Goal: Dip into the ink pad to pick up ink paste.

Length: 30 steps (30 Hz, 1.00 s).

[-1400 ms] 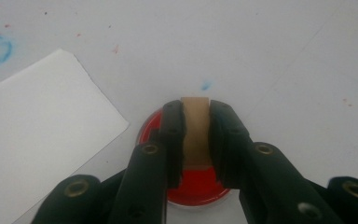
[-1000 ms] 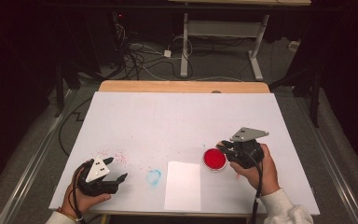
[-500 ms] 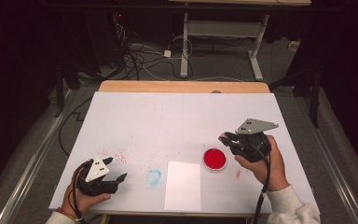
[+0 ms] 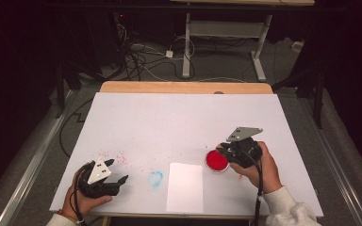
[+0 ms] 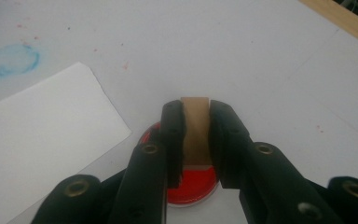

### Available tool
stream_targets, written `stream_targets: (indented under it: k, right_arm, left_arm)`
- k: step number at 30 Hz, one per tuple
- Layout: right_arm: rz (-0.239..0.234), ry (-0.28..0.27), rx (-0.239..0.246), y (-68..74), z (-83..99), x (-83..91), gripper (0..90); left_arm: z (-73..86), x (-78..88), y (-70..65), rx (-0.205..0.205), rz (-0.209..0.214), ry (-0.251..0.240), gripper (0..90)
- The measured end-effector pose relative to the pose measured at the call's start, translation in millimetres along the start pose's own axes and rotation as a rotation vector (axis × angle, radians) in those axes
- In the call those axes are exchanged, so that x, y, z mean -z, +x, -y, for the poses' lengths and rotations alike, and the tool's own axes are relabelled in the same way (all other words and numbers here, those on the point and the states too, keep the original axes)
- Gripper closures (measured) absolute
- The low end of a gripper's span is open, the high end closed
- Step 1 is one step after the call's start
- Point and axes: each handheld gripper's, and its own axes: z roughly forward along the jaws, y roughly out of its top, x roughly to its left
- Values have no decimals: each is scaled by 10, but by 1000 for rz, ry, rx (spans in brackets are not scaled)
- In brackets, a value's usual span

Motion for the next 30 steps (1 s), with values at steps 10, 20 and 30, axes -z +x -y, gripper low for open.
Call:
stream_targets:
  k: [10, 20, 30]
  right_arm:
    - [-18, 94, 19, 73, 143, -294, 763]
    - [-34, 113, 4, 51, 245, -416, 763]
    - [-24, 95, 5, 73, 304, -435, 763]
  left_arm:
    - [-1, 8, -2, -6, 0, 1, 242]
    - [-28, -25, 1, -11, 8, -1, 242]
    - [-34, -17, -17, -16, 8, -1, 243]
